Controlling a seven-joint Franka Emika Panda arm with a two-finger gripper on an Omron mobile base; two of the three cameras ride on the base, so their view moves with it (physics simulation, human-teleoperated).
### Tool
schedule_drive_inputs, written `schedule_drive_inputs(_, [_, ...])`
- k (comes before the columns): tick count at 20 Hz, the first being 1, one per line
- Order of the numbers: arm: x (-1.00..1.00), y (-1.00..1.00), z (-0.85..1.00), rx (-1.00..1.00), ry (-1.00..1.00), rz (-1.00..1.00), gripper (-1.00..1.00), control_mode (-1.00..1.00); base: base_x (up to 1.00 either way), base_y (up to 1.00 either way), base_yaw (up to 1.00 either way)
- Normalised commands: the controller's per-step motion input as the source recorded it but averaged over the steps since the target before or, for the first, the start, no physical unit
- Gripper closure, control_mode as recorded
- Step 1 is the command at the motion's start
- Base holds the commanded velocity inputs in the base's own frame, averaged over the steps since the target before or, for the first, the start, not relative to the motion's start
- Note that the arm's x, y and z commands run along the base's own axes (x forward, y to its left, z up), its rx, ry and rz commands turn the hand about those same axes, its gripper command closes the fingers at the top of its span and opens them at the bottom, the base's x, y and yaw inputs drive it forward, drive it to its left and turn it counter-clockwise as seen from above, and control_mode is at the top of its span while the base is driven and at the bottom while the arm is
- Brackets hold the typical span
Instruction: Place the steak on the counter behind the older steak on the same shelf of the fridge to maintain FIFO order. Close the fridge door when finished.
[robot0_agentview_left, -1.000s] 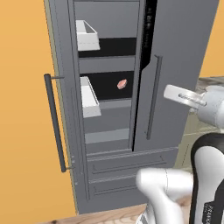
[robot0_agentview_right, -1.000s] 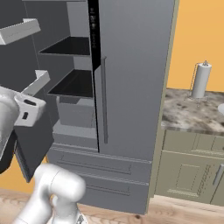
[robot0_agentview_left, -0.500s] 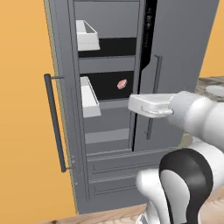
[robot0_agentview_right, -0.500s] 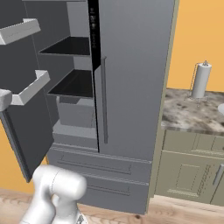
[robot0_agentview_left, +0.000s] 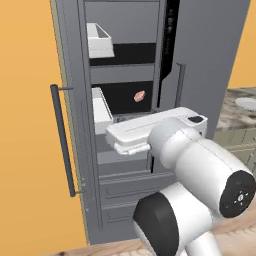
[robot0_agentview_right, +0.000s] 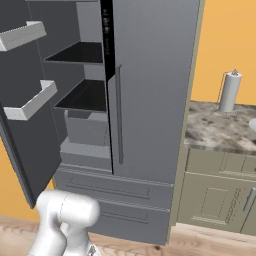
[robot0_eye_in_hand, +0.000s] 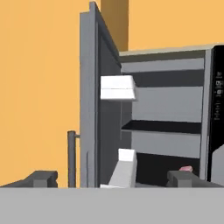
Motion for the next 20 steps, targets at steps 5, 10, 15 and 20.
schedule_drive_inputs(5, [0.18, 0.61, -0.64, -0.19, -0.01, -0.18, -1.0, -1.0, 0.0, 0.0, 0.0])
schedule_drive_inputs(10, [0.31, 0.71, -0.72, -0.24, 0.0, -0.15, -1.0, -1.0, 0.0, 0.0, 0.0])
schedule_drive_inputs(15, [0.49, 0.54, -0.71, -0.28, 0.0, -0.08, -1.0, -1.0, 0.0, 0.0, 0.0])
schedule_drive_inputs(20, [0.66, 0.45, -0.62, -0.21, 0.02, -0.06, -1.0, -1.0, 0.0, 0.0, 0.0])
